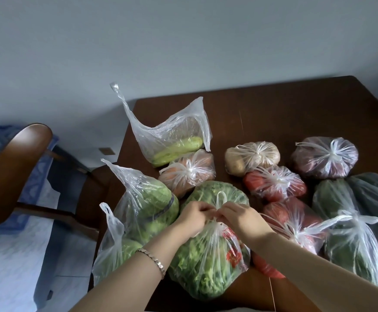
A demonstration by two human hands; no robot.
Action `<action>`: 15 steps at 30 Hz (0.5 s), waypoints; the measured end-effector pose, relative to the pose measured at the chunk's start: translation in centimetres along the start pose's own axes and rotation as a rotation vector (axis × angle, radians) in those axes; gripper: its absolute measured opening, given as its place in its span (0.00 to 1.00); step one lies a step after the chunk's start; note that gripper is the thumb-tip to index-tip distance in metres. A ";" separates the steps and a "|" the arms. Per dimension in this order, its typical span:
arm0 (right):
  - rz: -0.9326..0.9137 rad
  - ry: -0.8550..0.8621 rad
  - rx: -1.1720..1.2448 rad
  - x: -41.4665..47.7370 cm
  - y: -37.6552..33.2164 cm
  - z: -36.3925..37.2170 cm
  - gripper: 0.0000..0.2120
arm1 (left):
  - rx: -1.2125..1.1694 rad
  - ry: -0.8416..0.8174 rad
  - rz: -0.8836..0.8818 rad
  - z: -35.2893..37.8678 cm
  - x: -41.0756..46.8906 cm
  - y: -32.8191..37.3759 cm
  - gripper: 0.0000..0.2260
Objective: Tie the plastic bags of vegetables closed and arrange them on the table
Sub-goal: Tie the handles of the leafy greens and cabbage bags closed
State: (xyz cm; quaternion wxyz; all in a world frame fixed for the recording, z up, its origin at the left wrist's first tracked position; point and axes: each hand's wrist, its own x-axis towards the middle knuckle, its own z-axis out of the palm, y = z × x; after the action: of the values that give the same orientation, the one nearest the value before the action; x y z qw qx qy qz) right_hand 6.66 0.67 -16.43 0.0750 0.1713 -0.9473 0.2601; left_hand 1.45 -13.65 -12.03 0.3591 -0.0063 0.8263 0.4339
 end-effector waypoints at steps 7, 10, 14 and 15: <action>-0.217 -0.028 -0.402 1.4 0.7 -1.7 0.10 | 0.037 -0.022 -0.016 -0.7 0.0 0.7 0.07; -0.282 -0.101 -0.433 1.2 0.8 -2.1 0.12 | 0.079 0.008 0.064 -0.5 -0.1 0.6 0.11; -0.180 -0.165 -0.240 0.3 -0.2 -2.5 0.14 | 0.153 0.060 0.132 -0.3 0.0 -0.6 0.14; -0.133 -0.171 -0.190 0.0 -0.5 -2.5 0.14 | 0.162 0.067 0.136 -0.2 0.0 -0.8 0.12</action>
State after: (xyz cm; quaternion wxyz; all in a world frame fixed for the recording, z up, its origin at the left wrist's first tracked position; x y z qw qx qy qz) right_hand 7.00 1.59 -14.07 0.0270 0.2471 -0.9572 0.1479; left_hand 1.56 -14.31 -12.57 0.3003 0.0642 0.8688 0.3885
